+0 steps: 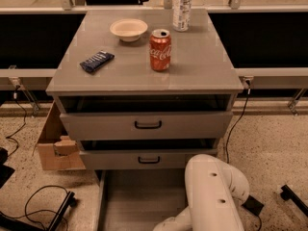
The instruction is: Close bottom drawer
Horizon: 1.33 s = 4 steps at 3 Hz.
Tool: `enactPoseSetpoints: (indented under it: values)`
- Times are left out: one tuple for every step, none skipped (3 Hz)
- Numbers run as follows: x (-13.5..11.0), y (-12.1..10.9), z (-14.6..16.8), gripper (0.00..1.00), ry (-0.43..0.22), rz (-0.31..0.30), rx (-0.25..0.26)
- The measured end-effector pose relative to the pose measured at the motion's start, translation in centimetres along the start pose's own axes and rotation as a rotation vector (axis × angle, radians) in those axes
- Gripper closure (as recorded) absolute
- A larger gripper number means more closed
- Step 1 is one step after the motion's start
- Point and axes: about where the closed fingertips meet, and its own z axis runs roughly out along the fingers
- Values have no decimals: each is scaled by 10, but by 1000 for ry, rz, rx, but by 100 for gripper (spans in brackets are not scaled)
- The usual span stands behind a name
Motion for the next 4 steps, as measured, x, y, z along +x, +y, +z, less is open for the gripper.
enactPoseSetpoints:
  values:
    - [-5,-30,-27,100,-18,-16,90]
    - [-5,-30,-27,100,-18,-16,90]
    - [-10,-45,-42,100,-45,-8,157]
    - [-2,-100,-103,100,-19,22,337]
